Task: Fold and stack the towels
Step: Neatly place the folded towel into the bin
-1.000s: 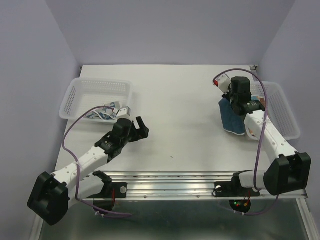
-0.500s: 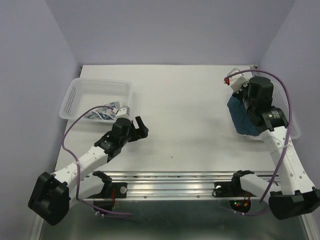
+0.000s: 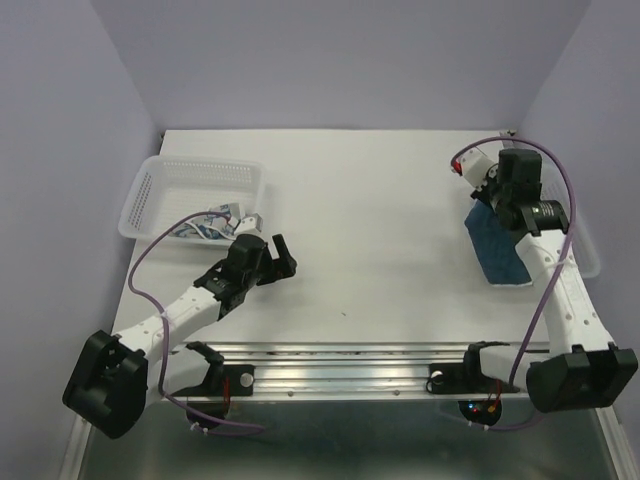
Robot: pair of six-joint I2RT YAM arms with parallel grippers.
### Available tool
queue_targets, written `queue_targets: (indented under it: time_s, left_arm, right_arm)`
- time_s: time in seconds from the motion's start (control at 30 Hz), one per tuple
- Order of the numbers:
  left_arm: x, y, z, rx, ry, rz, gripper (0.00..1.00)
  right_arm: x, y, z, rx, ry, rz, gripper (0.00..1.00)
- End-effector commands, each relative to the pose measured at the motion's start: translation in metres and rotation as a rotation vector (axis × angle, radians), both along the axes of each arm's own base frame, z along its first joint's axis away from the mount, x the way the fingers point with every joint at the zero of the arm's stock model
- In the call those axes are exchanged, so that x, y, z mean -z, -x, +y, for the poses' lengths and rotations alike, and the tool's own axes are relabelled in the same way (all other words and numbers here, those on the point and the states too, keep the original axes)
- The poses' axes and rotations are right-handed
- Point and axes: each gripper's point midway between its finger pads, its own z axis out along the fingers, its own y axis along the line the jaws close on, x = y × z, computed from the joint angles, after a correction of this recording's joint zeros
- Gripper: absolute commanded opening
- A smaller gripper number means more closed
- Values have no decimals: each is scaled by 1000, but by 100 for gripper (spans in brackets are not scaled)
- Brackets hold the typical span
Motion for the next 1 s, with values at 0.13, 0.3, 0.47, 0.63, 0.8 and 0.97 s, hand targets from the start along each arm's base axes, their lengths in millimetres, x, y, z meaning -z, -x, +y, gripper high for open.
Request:
queue_targets:
  time_s: [0.13, 0.3, 0.47, 0.63, 0.8, 0.97]
  left_arm:
    - [-12, -15, 6, -23, 3, -49, 99]
    - [-8, -16, 11, -36, -4, -44, 99]
    - [-3, -17, 15, -51, -16, -29, 99]
    - [2, -17, 19, -61, -25, -16, 99]
    - [6, -18, 20, -68, -34, -5, 99]
    - [9, -20, 22, -73, -42, 5, 99]
  right_arm:
    - [38, -46, -60, 61, 43, 48, 1]
    - [50, -69, -81, 27, 65, 27, 1]
    - [69, -91, -90, 13, 82, 27, 1]
    - [76, -111, -95, -4, 105, 14, 3]
    - [88, -123, -102, -14, 129, 46, 4]
    - [101, -132, -113, 1, 158, 80, 6]
